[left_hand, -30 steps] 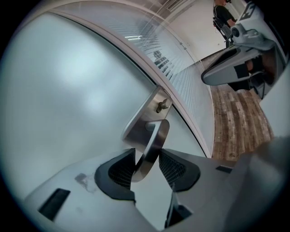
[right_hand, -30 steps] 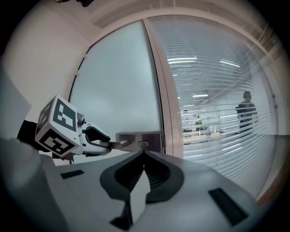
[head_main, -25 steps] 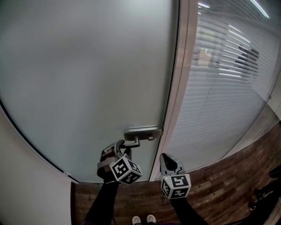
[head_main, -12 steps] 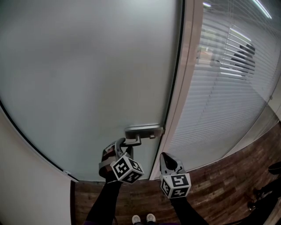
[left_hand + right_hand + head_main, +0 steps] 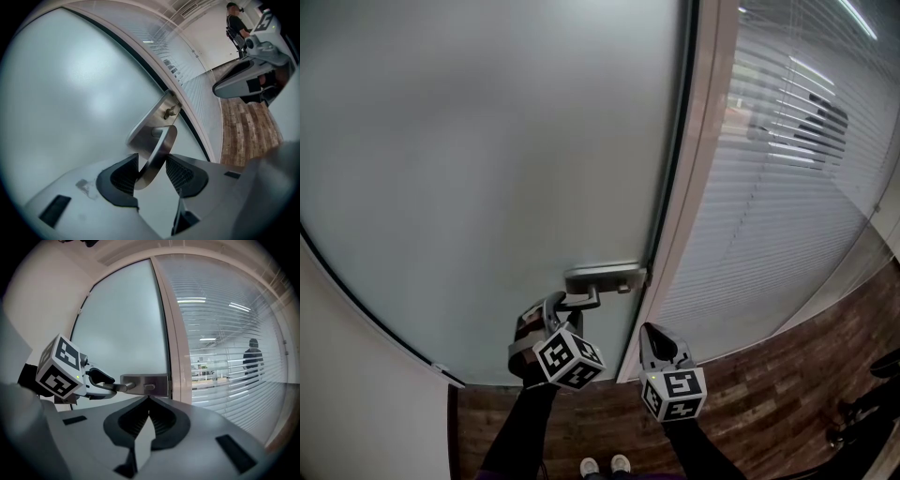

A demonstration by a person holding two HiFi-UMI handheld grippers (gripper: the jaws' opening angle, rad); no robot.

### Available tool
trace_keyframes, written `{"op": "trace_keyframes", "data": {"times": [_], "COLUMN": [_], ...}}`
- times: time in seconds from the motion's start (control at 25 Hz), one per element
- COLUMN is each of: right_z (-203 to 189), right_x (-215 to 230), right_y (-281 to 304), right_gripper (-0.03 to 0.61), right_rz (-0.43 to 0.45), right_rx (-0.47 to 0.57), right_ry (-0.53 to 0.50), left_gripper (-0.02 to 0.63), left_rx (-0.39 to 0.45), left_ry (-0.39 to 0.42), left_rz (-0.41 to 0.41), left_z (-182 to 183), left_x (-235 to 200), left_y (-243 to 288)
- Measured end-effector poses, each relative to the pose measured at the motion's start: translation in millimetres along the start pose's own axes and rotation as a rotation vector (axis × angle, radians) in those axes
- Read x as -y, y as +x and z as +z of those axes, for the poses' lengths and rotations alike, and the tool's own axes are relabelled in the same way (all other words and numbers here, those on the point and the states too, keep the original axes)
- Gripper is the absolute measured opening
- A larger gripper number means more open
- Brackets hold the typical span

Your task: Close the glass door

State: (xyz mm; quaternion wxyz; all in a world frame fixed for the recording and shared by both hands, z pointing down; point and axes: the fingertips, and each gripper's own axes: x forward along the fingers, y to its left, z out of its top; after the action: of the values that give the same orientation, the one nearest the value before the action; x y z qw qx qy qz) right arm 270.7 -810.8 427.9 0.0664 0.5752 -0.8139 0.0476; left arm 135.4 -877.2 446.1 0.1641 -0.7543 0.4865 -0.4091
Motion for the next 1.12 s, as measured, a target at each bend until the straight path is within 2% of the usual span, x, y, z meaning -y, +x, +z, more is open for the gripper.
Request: {"op": "trace_keyframes", "data": {"times": [0.2, 0.4, 0.56, 0.76, 1.0, 1.12], "right_z": [3.1, 3.2, 3.3, 6.5, 13.9, 20.5], "right_x": [-5.8, -8.7, -10.9, -12.9, -24.0, -31.7], "right_y": [-0.5, -2.0, -3.3, -1.9, 0.8, 2.5], "right_gripper": [-0.003, -0.003, -0.003, -0.003, -0.003, -0.003], "right_rz": [0.005, 0.001, 0.000, 0.002, 0.019, 0.035], "right_rx": [0.005, 0.009, 0.010, 0.017, 0.031, 0.043], "right_ry": [0.000, -0.001, 0.000, 0.001, -0.006, -0.016], "left_gripper": [0.170, 0.170, 0.173, 0.175, 0.175, 0.173], "left_rx": [0.000, 0.017, 0.030, 0.026, 0.065, 0.117], "left_ry": [0.025, 0.038, 0.041, 0.063, -0.054, -0.168], "left_rz": [-0.019, -0.002, -0.033, -0.016, 0.042, 0.063], "left_z": [-0.6, -1.9, -1.4, -7.7, -11.1, -6.4], "left_x": [0.5, 0.3, 2.6, 0.6, -7.7, -14.3], "left_y": [-2.3, -4.5, -7.9, -18.7, -45.2, -54.9]}}
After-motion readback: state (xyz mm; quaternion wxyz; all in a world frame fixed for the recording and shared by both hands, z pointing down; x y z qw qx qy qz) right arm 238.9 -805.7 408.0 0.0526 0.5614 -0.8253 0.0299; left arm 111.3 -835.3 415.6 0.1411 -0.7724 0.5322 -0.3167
